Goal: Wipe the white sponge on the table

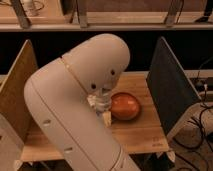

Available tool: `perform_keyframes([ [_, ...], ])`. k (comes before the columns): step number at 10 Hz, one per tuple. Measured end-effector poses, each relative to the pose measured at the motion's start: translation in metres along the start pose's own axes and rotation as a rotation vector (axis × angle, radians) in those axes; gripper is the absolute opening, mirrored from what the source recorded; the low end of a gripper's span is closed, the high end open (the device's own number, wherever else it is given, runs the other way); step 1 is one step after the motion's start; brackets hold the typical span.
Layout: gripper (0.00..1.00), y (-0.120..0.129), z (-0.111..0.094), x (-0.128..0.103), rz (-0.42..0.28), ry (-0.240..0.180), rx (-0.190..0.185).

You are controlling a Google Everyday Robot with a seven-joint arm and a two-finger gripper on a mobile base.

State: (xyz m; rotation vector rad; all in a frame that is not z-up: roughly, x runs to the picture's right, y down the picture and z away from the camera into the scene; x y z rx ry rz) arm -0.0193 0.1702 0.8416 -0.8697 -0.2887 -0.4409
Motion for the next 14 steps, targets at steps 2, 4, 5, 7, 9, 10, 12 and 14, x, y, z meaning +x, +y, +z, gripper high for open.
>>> perform_keyframes([
  [2,0.8,-0.002,0.001,0.009,0.032,0.027,0.004],
  [4,0.8,-0.001,0.009,0.016,0.07,0.04,-0.006],
  [5,0.8,-0.001,0.014,0.016,0.079,0.038,-0.014],
  [7,0.77,0.0,0.023,0.015,0.094,0.034,-0.031],
  [9,0.61,-0.002,0.026,0.015,0.11,0.038,-0.025],
  [10,0.49,-0.003,0.023,0.015,0.118,0.043,-0.011],
  [12,0.31,-0.003,0.018,0.011,0.118,0.044,0.01],
  [14,0.09,-0.003,0.015,-0.01,0.078,0.041,0.026],
])
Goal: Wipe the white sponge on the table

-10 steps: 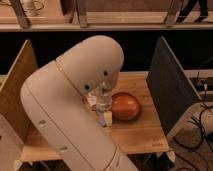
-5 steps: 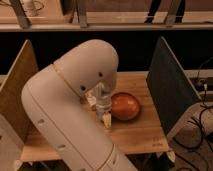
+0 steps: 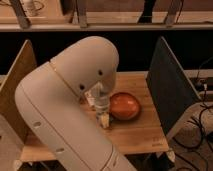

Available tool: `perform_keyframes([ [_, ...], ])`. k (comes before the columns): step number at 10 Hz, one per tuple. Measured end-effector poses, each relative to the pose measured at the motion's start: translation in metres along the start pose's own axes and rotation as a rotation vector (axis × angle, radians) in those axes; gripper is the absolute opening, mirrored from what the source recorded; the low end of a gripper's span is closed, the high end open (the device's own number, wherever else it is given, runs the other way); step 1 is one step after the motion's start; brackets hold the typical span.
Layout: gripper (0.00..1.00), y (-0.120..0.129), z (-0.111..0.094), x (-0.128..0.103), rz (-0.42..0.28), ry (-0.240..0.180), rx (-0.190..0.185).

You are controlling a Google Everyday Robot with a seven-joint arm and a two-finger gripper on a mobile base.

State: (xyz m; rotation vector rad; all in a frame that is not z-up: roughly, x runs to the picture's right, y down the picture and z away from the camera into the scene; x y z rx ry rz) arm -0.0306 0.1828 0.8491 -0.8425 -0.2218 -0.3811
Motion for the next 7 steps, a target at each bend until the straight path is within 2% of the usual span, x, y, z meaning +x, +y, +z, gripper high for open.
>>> perform_keyframes([
  [2,0.04,0.001,0.0,-0.02,-0.054,0.002,0.0],
  [4,0.04,-0.003,0.007,-0.04,-0.117,0.018,-0.022],
  [7,0.04,-0.021,0.012,-0.048,-0.152,0.043,-0.033],
])
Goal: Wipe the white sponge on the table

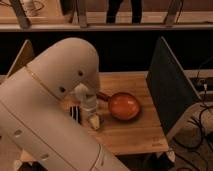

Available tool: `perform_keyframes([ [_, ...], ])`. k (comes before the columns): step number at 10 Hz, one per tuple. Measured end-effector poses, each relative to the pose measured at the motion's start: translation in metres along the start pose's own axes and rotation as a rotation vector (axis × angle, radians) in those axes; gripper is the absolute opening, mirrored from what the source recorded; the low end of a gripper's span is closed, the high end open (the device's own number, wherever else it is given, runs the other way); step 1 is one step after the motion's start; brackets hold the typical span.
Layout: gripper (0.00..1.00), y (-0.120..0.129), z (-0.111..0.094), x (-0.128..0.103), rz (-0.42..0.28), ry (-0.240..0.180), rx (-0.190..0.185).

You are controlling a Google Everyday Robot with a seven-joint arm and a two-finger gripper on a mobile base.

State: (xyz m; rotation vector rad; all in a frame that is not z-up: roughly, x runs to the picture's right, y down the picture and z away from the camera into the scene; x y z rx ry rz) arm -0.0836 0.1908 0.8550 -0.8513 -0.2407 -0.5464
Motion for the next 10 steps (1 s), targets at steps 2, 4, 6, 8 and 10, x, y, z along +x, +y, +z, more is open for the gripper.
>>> perform_keyframes([
  [2,0.04,-0.021,-0.008,0.011,0.007,0.02,0.025],
  [4,0.04,-0.034,-0.019,0.018,0.017,0.006,0.058],
  [6,0.04,-0.039,-0.024,0.003,-0.01,-0.04,0.077],
  [8,0.04,-0.034,-0.016,-0.022,-0.059,-0.089,0.062],
  [10,0.04,-0.025,-0.008,-0.039,-0.097,-0.137,0.042],
])
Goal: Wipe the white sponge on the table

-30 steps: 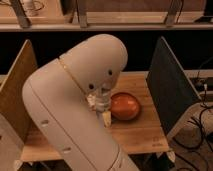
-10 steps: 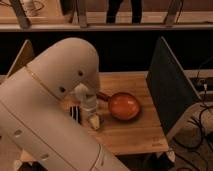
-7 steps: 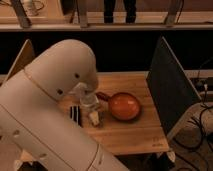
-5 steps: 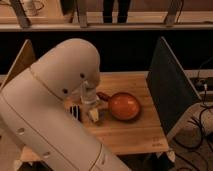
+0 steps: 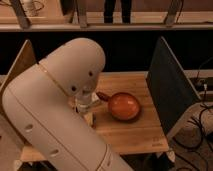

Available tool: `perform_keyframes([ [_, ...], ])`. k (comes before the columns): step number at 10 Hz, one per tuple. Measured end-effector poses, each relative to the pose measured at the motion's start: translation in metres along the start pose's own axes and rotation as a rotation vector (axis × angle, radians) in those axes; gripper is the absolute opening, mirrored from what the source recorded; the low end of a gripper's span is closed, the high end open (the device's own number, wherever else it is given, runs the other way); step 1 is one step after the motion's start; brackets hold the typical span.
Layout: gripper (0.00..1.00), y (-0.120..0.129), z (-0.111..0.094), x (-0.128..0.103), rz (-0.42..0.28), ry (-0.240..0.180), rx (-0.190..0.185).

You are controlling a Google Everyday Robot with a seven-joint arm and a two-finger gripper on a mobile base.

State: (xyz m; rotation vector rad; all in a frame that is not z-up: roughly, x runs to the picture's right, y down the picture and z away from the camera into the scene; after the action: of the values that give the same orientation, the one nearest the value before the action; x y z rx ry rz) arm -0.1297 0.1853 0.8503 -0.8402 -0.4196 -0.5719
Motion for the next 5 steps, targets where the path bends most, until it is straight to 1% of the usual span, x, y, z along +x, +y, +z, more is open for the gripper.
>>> perform_keyframes([
  [2,0.04,0.009,0.002,-0.01,-0.024,-0.025,-0.01],
  [3,0.04,0.019,0.0,-0.008,-0.019,-0.027,-0.013],
  [5,0.04,0.046,-0.003,0.001,0.009,-0.018,-0.037],
])
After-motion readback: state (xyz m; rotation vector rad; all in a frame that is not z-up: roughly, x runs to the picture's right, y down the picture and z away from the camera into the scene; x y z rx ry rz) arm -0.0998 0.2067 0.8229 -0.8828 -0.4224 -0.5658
